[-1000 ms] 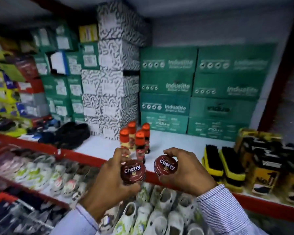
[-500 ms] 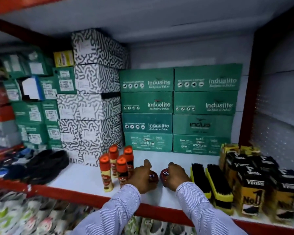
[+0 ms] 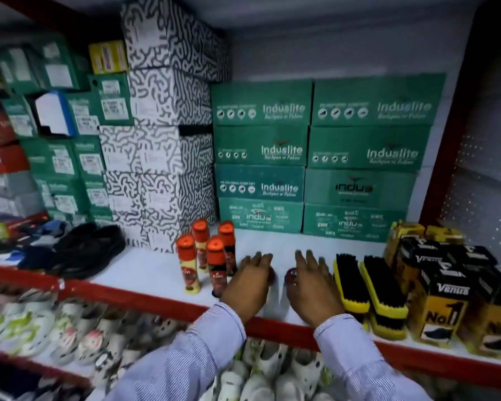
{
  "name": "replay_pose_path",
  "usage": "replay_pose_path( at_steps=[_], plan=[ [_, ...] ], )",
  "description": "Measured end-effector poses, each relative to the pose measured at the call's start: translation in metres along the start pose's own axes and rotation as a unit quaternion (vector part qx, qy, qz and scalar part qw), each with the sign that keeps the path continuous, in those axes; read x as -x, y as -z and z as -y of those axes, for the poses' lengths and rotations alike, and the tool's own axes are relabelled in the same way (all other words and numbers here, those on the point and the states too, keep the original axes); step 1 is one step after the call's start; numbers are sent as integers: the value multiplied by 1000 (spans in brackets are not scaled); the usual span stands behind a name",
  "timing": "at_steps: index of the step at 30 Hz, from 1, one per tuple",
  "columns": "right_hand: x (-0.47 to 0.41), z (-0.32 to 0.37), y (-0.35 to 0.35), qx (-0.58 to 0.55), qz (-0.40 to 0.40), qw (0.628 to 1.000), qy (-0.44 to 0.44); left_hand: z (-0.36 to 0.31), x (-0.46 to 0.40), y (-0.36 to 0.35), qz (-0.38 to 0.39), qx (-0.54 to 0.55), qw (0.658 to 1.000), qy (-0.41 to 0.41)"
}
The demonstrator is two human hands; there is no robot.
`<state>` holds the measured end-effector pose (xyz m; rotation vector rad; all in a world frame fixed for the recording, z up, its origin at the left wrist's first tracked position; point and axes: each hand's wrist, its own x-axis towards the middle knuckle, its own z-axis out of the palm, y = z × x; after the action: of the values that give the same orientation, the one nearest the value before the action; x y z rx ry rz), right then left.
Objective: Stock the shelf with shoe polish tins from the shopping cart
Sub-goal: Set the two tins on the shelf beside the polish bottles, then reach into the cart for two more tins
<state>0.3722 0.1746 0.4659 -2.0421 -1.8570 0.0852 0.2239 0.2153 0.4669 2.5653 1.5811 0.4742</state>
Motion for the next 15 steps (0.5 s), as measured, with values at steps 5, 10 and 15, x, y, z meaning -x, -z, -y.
replay_pose_path(
  at_steps=[5, 10, 15],
  plan=[
    [83, 10, -19, -27, -72, 993, 90, 15, 99, -9, -153, -98, 974, -132],
    [165, 22, -86, -71, -86, 980, 165, 52, 208, -68, -122, -116, 983, -77],
    [232, 32, -179, -63, 51, 975, 208, 92, 303, -143, 33, -105, 992, 67]
  ],
)
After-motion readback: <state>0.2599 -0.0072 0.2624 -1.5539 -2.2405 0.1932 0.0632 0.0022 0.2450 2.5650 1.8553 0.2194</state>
